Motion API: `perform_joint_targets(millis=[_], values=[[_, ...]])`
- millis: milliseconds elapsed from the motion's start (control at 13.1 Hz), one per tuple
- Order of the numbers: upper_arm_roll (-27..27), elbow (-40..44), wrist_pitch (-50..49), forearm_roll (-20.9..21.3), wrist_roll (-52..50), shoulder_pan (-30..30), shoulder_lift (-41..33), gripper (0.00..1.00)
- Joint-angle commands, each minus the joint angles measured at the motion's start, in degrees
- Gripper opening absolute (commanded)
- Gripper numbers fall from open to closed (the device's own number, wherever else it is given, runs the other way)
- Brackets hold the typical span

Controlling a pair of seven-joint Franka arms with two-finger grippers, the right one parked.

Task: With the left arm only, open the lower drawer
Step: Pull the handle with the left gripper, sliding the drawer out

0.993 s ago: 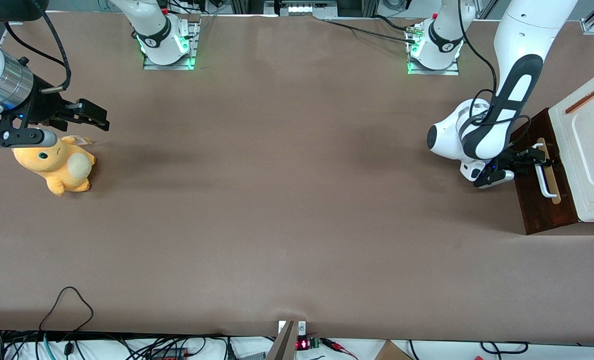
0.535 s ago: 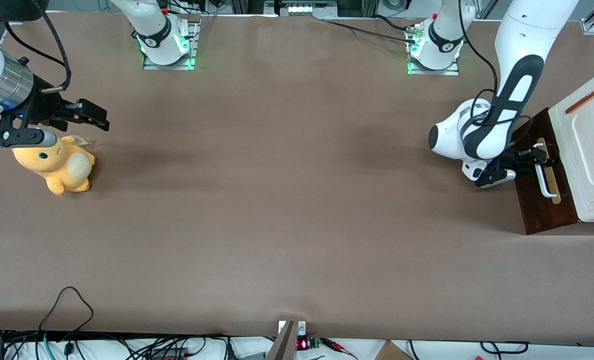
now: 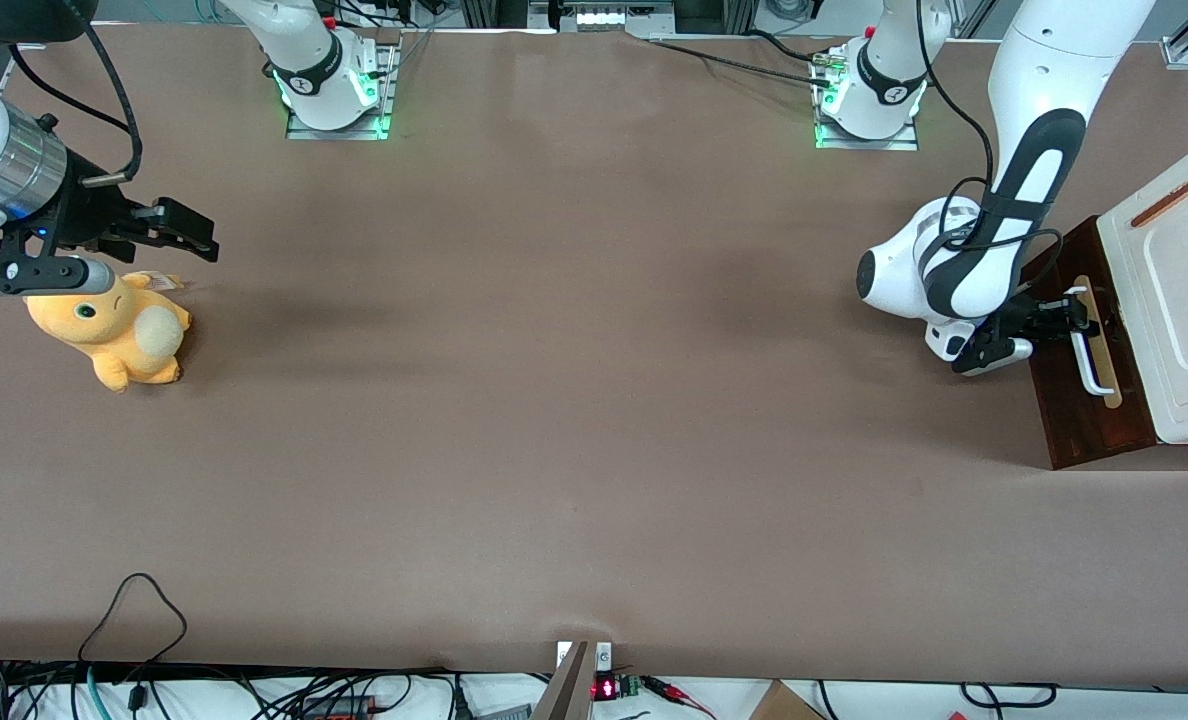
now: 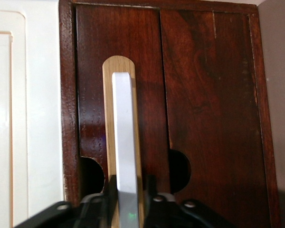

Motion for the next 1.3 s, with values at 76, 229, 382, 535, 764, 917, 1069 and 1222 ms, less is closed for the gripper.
perform_joint_targets(millis=[76, 229, 382, 535, 764, 917, 1069, 1222], values=[[0.4, -0.5, 0.7, 1.3, -0.8, 0.0, 0.1, 0.01], [0.3, -0.5, 1.1, 1.3, -0.7, -0.2, 0.0, 0.0], [0.3, -0.2, 1.1, 1.2, -0.4, -0.7, 0.0, 0.0], [0.0, 0.1, 1.1, 1.0, -0.1, -1.9, -0.2, 0.0], [-2.6, 0.3, 1.4, 0.7, 0.4, -2.4, -0.7, 0.0], [-4.4, 0.4, 1.5, 0.0, 2.1, -2.6, -1.3, 0.0], [-6.6, 0.9, 1.5, -3.1, 2.3, -2.7, -1.4, 0.0], [-8.3, 1.2, 1.5, -4.8, 3.1, -3.0, -1.5, 0.0]])
